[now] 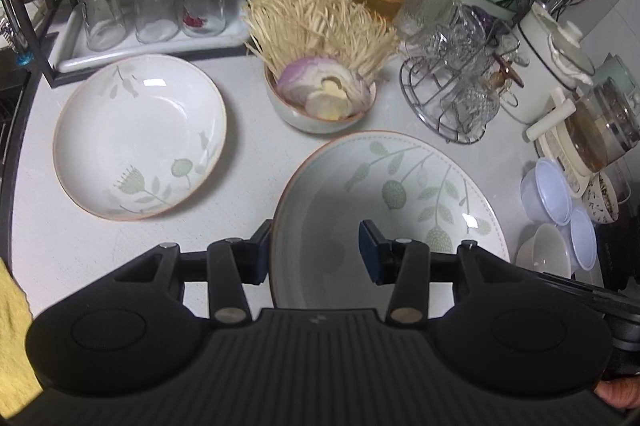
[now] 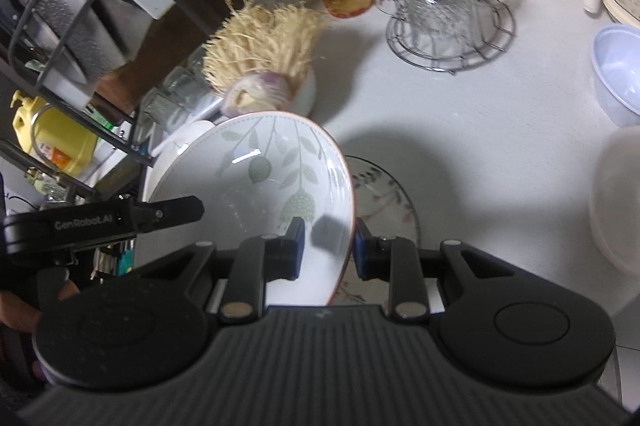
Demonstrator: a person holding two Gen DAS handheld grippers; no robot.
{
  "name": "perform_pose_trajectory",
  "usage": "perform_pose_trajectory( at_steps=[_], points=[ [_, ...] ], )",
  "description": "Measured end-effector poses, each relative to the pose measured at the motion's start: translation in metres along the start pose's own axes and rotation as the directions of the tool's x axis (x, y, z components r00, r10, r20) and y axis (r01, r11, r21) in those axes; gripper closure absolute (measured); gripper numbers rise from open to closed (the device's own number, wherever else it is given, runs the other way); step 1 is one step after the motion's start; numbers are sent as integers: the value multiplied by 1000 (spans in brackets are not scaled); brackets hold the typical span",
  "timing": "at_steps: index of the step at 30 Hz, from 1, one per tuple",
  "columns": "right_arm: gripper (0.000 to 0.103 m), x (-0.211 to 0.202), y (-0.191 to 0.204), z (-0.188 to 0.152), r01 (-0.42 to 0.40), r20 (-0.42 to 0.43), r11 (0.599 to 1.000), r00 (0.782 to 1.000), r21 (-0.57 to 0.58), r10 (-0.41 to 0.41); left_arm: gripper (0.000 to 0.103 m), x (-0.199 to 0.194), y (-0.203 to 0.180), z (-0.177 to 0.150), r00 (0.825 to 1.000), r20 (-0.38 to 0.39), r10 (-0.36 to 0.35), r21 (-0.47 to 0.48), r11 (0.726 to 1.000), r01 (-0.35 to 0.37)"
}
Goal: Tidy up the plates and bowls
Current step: 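Lift the leaf-print plate with both grippers and carry it over the rabbit plate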
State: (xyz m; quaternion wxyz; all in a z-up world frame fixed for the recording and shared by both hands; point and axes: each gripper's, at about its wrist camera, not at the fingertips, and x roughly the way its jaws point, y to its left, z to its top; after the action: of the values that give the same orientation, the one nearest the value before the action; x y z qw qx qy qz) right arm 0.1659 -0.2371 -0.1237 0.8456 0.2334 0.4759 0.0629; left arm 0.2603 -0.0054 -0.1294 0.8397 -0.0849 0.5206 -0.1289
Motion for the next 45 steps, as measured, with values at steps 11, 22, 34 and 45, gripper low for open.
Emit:
perform_pose_trajectory(
  at_steps=[11,22,34,45],
  points=[
    [75,5,-37,-1,27,-12,999,1000,38,-26,53,37,-30,-16,996,-72,50,15,999,-49],
    [75,22,-43,-3,62,-48,998,997,-26,-63,53,57,-33,-16,989,-104,102,1,995,-102],
    [75,39,-38,-2,90,-89,994,991,-65,-95,53,73,-25,-21,983,-131,129,-9,991,-131],
    [75,60,-34,4,113,-83,988,989,-102,-122,52,76,-15,-15,984,-139,112,-50,991,-120]
  ],
)
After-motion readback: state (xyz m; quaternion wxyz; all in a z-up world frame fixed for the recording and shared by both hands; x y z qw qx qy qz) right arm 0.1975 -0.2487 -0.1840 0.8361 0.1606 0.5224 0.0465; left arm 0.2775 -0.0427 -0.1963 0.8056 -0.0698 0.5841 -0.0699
